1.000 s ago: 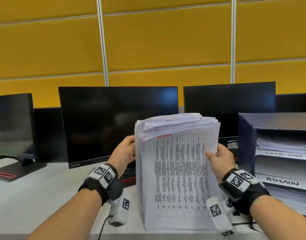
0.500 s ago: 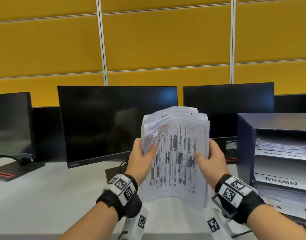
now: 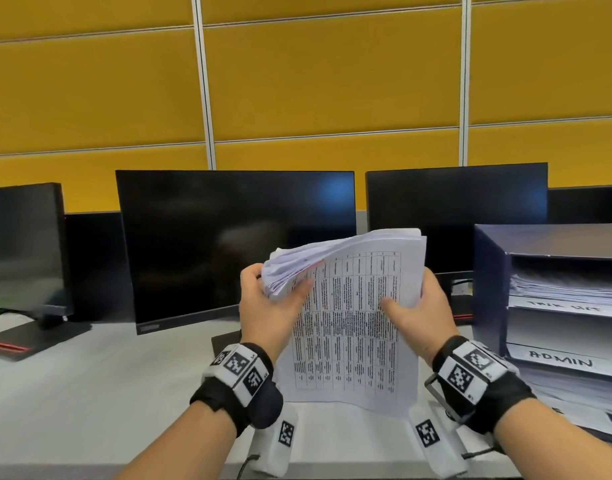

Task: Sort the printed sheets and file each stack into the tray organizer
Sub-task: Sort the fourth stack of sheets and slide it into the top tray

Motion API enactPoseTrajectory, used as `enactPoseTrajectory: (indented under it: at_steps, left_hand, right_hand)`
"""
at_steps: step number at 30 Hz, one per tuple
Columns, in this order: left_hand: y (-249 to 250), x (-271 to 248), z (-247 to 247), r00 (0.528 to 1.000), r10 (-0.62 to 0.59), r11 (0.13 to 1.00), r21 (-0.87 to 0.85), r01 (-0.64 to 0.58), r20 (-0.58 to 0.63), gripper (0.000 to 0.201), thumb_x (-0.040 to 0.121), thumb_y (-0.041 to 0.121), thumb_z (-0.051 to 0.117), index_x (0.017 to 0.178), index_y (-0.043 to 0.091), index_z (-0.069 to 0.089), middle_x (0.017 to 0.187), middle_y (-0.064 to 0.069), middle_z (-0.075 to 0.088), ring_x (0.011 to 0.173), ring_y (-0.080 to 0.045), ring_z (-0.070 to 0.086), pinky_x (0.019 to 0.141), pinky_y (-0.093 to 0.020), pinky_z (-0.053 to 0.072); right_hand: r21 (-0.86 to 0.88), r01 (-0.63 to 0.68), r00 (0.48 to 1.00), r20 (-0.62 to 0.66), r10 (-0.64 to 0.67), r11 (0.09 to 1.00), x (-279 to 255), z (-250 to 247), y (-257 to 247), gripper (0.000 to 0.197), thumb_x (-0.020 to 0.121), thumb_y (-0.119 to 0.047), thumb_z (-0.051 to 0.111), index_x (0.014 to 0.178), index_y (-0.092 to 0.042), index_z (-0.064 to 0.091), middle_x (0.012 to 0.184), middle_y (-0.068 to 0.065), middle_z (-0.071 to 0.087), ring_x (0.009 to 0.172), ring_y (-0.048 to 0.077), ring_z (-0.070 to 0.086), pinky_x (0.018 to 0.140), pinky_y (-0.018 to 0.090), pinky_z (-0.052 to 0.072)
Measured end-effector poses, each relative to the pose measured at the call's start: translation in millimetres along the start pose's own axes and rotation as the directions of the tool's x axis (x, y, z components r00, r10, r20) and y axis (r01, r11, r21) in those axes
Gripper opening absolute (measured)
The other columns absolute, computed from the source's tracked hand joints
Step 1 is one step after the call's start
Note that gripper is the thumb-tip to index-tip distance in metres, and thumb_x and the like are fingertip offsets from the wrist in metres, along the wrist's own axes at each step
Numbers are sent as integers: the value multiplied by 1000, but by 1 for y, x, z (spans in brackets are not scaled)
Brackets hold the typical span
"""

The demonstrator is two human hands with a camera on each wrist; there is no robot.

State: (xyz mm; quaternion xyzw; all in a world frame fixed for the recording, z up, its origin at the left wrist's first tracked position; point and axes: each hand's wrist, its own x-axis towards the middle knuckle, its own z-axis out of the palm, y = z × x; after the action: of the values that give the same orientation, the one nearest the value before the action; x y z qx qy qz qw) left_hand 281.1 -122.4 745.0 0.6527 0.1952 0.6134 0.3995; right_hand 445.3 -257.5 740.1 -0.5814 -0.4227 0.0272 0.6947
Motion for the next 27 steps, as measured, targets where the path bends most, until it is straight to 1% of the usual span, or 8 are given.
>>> enactPoseTrajectory:
  at_steps: [3,7,11,15,19,23,26,27]
  left_hand:
    - [-1,2,-2,1000,-4,1000,-6,4,-1,52,73,33,82,111,28,46,96,12,64,85,-6,68,74,-33,59]
    - [0,7,-2,996,-59,997,-48,62,61,36,75,57,70,103,43,54,103,7,69,97,-14,68,88,-47,56]
    - [5,9,-3,998,-32,999,-38,34,55,18,88,48,60,99,33,57,100,4,70,94,-15,69,88,-48,56]
    - [13,4,6,1000,10,1000,16,-10,23,27,90,53,53,97,28,58,92,5,70,87,-15,69,82,-46,57]
    - [23,8,13,999,42,998,57,-40,-33,25,94,47,52,105,25,49,92,9,65,85,-12,67,78,-41,58]
    - [8,3,7,989,-138,986,99,133,45,33,92,35,60,113,32,34,101,5,57,92,-18,65,84,-48,56]
    - [6,-2,1,994,-27,998,63,21,103,53,92,20,63,123,40,24,112,8,52,104,-11,60,87,-39,57]
    - [7,-1,-1,991,11,998,67,-19,130,58,92,17,62,126,43,23,117,8,51,108,-9,58,89,-37,56]
  right_hand:
    - [18,1,999,-47,0,1000,2,-1,2,51,78,0,71,120,-18,48,103,-12,61,91,0,60,59,12,51]
    - [73,-48,997,57,44,996,-2,7,3,54,81,1,66,122,-24,42,106,-11,60,97,4,59,75,20,50]
    - [88,-39,999,-15,41,995,0,7,4,45,85,3,61,120,-21,46,107,-6,62,100,12,62,76,26,53]
    - [4,12,1000,-2,-12,1000,-4,17,-5,42,91,4,51,126,-19,49,112,-4,60,103,11,59,88,30,50]
    - [-5,53,998,-38,-53,999,0,22,-12,43,89,6,49,122,-21,47,111,-3,59,102,14,58,81,29,53]
    - [-44,-39,999,2,39,998,-1,17,-7,61,80,7,58,130,-22,37,111,-4,57,104,18,58,83,36,54]
    - [-24,18,1000,14,-18,1000,-1,10,-11,75,80,10,57,140,-26,28,114,-6,53,96,6,57,68,20,52]
    - [-29,48,999,23,-48,998,0,9,-14,80,81,11,57,141,-30,24,115,-7,52,97,5,56,65,19,52]
